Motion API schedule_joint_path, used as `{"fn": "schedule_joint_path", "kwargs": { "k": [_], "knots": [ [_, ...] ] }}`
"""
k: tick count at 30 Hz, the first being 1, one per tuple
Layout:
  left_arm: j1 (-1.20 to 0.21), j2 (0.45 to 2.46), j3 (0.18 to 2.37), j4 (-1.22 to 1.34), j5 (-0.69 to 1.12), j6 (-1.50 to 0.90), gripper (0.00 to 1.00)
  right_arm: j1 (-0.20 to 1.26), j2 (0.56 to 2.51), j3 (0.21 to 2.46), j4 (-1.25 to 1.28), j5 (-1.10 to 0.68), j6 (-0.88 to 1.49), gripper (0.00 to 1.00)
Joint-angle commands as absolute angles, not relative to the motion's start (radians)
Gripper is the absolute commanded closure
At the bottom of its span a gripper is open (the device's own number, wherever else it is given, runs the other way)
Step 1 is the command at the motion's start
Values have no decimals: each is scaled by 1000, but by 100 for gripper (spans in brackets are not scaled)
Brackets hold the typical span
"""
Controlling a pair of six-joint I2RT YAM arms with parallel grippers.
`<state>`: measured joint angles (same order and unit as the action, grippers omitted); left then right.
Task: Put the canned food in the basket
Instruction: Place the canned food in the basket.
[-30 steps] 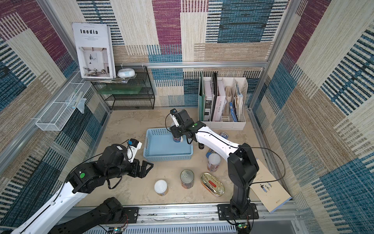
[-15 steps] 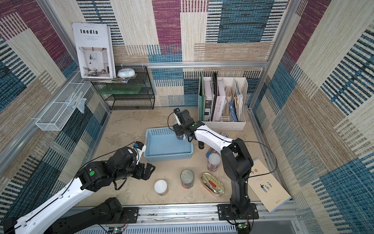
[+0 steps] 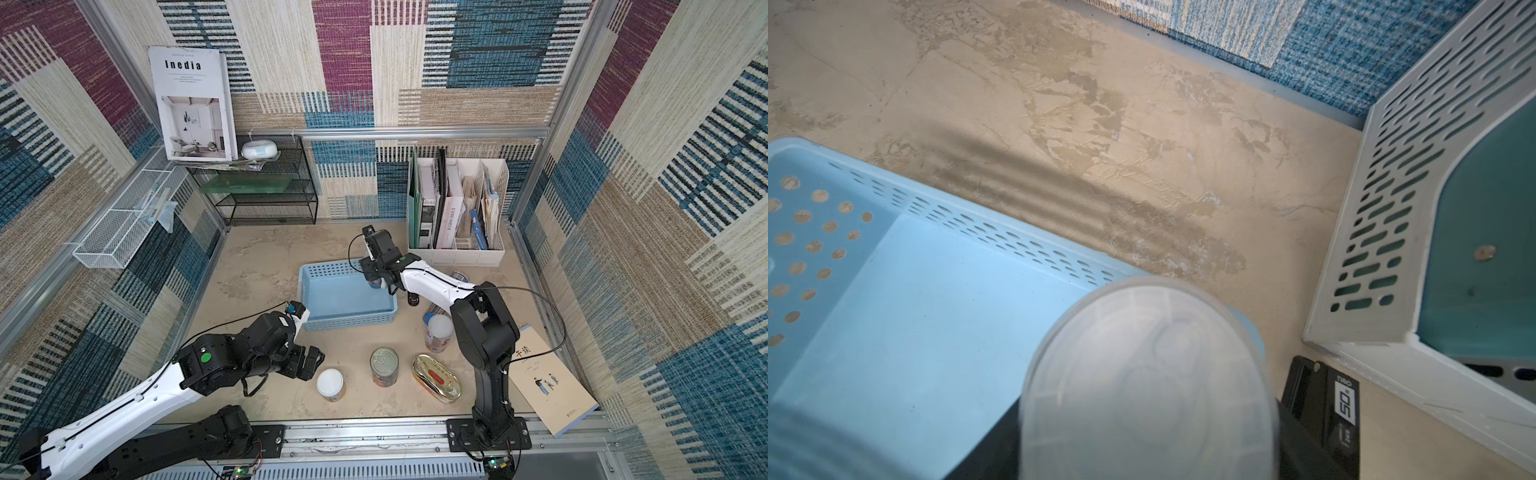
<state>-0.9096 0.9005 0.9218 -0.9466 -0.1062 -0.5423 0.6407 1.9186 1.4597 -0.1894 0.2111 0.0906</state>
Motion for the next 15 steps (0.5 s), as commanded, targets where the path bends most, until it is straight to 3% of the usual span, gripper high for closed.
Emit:
{"fn": "schedule_joint_path", "kwargs": {
  "k": [1, 6, 15],
  "knots": [
    [-931, 909, 907, -951, -90, -567, 1, 637, 1910, 1456, -77, 230, 112, 48],
    [-970, 924, 876, -952, -60, -591, 1, 637, 1898, 1417, -72, 241, 129, 17],
    [-1066, 1000, 837, -950, -57, -675, 1, 637, 1842, 1351, -55, 192, 133, 6]
  ]
}}
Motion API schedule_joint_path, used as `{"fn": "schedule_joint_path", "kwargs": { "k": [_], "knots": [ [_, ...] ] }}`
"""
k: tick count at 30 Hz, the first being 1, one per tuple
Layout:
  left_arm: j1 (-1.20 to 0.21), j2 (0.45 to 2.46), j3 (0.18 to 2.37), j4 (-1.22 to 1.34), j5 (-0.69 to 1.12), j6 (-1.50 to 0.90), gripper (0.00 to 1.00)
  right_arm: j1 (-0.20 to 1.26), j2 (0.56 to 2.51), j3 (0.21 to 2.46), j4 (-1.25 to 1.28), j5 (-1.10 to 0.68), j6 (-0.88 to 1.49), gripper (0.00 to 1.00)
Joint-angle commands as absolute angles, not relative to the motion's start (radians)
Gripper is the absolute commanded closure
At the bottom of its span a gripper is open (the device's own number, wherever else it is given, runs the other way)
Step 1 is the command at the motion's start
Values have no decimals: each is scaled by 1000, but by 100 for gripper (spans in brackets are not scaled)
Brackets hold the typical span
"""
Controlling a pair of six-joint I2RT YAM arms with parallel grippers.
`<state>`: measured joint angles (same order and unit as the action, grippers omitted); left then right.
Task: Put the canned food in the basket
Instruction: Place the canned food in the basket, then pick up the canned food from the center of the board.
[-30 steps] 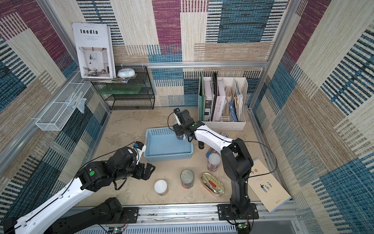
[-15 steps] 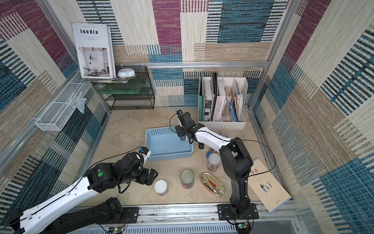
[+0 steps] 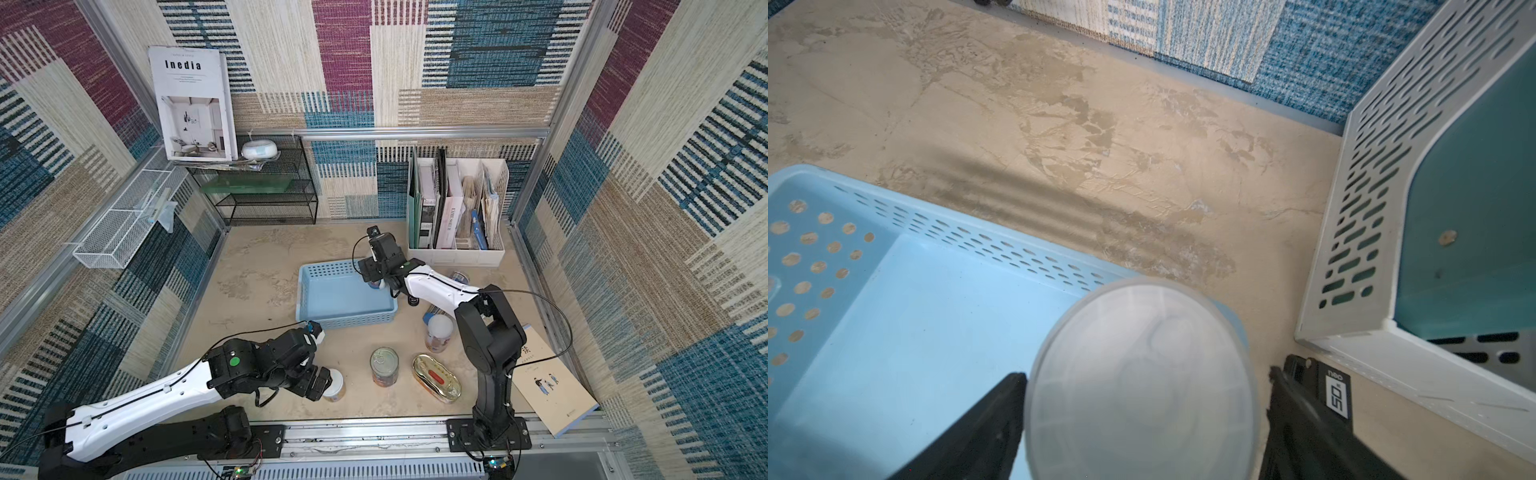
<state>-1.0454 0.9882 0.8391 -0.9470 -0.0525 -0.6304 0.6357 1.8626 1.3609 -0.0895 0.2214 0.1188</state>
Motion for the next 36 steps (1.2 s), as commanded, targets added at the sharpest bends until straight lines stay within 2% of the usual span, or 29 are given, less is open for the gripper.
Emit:
{"fn": "schedule_joint_path", "kwargs": {
  "k": [1, 7, 29, 36],
  "knots": [
    [-1074, 1001, 836, -950, -62, -685, 1, 637, 1834, 1347, -53, 175, 133, 5],
    [-1101, 1010, 842, -954, -72, -705, 1, 638, 1782, 1322, -46, 82, 145, 1],
    [-1140, 1213, 893, -953, -49, -695, 1, 647, 1608, 1328, -203, -46, 148, 1],
    [-1149, 1277, 894, -944, -63, -694, 1, 648, 1501, 1298, -228, -51, 153, 1]
  ]
}}
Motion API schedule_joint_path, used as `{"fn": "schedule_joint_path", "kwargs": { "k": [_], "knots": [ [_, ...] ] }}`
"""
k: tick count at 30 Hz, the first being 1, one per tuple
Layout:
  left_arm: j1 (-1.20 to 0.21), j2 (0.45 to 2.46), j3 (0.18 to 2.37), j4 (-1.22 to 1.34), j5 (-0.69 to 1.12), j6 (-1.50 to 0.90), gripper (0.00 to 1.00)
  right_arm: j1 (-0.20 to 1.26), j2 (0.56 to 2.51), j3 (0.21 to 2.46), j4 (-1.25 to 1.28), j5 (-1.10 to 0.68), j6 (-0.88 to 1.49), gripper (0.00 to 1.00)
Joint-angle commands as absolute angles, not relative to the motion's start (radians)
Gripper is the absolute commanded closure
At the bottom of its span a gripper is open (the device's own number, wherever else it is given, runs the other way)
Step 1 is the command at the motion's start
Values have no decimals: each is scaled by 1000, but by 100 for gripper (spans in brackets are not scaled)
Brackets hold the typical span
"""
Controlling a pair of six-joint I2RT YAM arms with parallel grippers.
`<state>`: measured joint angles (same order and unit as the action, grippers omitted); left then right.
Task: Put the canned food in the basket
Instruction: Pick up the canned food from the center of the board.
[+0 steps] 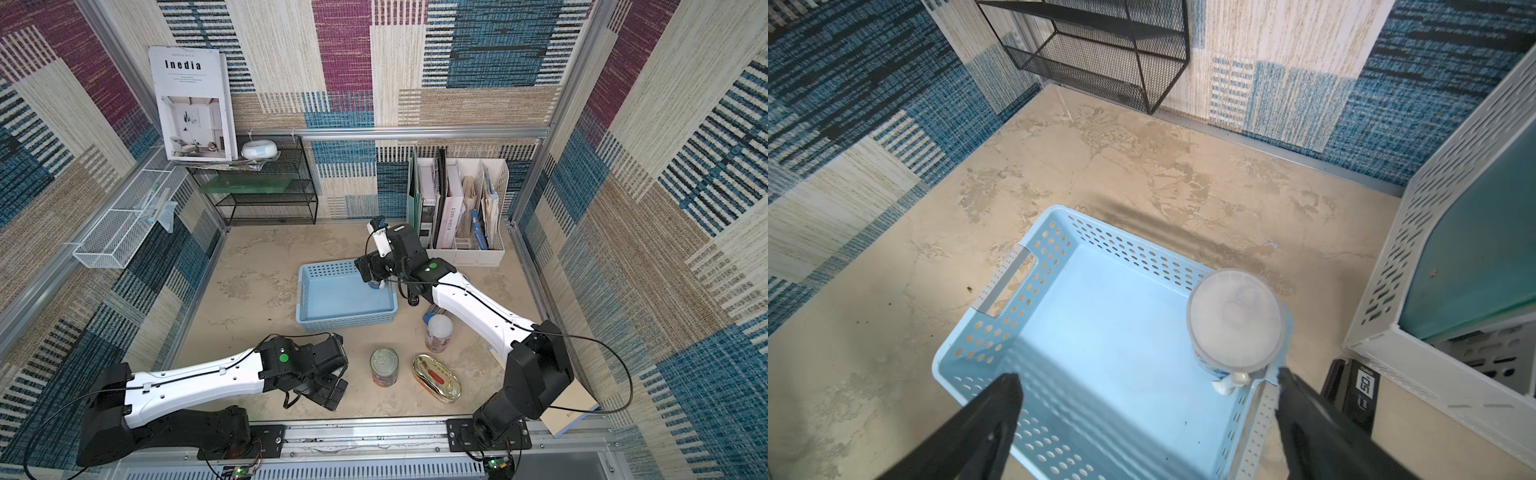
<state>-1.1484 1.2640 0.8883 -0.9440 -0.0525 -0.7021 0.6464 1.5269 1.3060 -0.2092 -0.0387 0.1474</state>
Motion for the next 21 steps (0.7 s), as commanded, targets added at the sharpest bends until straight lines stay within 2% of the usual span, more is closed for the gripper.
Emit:
{"fn": "schedule_joint_path", "kwargs": {
  "k": [1, 10, 12, 16, 18, 21],
  "knots": [
    [-1149, 1284, 893, -935, -62, -693, 1, 648, 1487, 1292, -231, -50, 152, 1],
    [-1150, 1397, 910, -890, -81, -675, 2, 646, 1425, 1218, -213, -60, 157, 1],
    [-1151, 1422, 917, -881, -96, -672, 8, 647, 1418, 1207, -214, -64, 158, 1],
    [-1150, 1463, 933, -871, -93, -661, 30, 647, 1397, 1185, -214, -55, 157, 1],
    [-1151, 1472, 934, -871, -86, -658, 37, 647, 1386, 1173, -220, -44, 154, 1],
    [-1150, 1467, 934, -874, -80, -653, 41, 647, 1369, 1153, -226, -27, 150, 1]
  ]
}}
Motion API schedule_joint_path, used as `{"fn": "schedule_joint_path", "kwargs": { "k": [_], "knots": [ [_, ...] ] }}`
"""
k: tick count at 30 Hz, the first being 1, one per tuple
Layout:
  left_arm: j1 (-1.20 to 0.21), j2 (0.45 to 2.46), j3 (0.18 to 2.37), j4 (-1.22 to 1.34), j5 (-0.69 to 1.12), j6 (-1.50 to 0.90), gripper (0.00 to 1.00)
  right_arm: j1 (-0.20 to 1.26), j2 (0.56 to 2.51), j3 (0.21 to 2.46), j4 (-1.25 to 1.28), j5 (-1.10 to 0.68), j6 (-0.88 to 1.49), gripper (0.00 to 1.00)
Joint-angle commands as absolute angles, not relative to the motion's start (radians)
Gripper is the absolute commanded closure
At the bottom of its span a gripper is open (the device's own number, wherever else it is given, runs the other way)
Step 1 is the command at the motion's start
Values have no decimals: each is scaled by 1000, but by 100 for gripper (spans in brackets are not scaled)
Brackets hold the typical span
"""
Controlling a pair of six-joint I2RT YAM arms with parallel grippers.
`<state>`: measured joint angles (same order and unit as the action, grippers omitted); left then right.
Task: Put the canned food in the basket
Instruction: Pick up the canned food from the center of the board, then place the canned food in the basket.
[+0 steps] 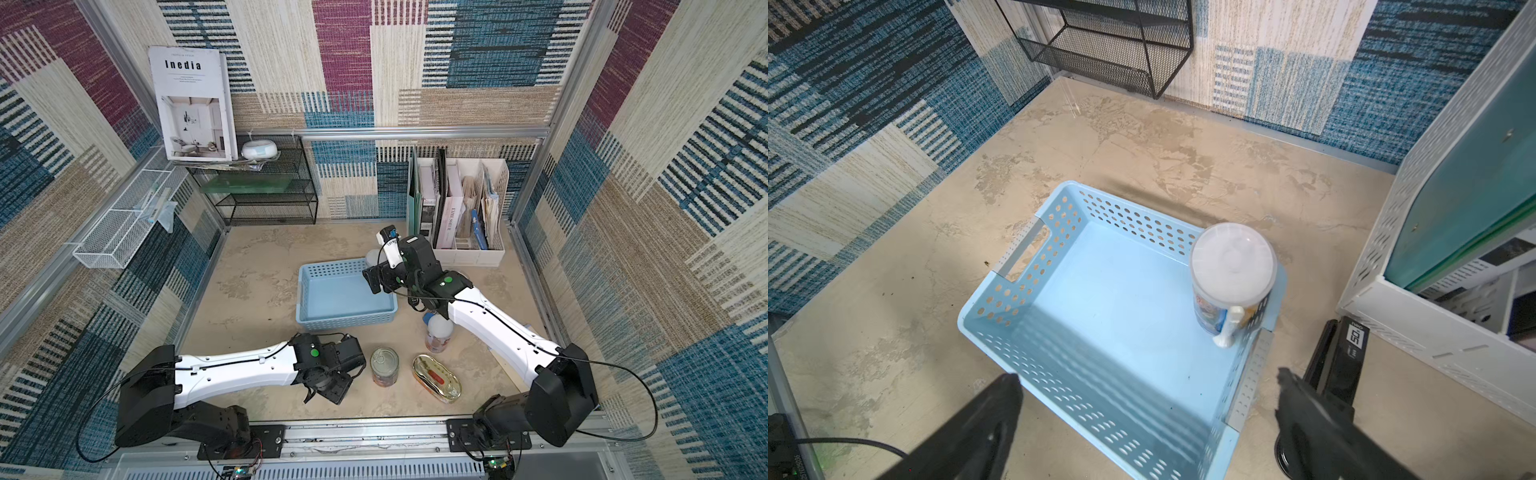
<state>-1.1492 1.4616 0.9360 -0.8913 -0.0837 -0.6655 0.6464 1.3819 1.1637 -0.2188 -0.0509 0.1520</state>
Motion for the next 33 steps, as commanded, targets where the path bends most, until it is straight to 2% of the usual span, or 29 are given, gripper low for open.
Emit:
{"fn": "schedule_joint_path", "kwargs": {
  "k": [1, 5, 16, 22, 33],
  "knots": [
    [-1151, 1462, 939, -877, -76, -650, 42, 648, 1365, 1148, -230, -24, 149, 1],
    [-1150, 1444, 978, -922, -66, -629, 48, 647, 1350, 1128, -231, -14, 153, 1],
    [-1131, 1330, 1183, -1101, -107, -542, 51, 647, 1278, 1094, -248, 69, 185, 1],
    [-1017, 1351, 1335, -1154, -110, -419, 51, 647, 1236, 1092, -268, 71, 189, 1],
    [-818, 1578, 1605, -1161, -72, -222, 53, 646, 1143, 1057, -308, 126, 218, 1]
  ]
}}
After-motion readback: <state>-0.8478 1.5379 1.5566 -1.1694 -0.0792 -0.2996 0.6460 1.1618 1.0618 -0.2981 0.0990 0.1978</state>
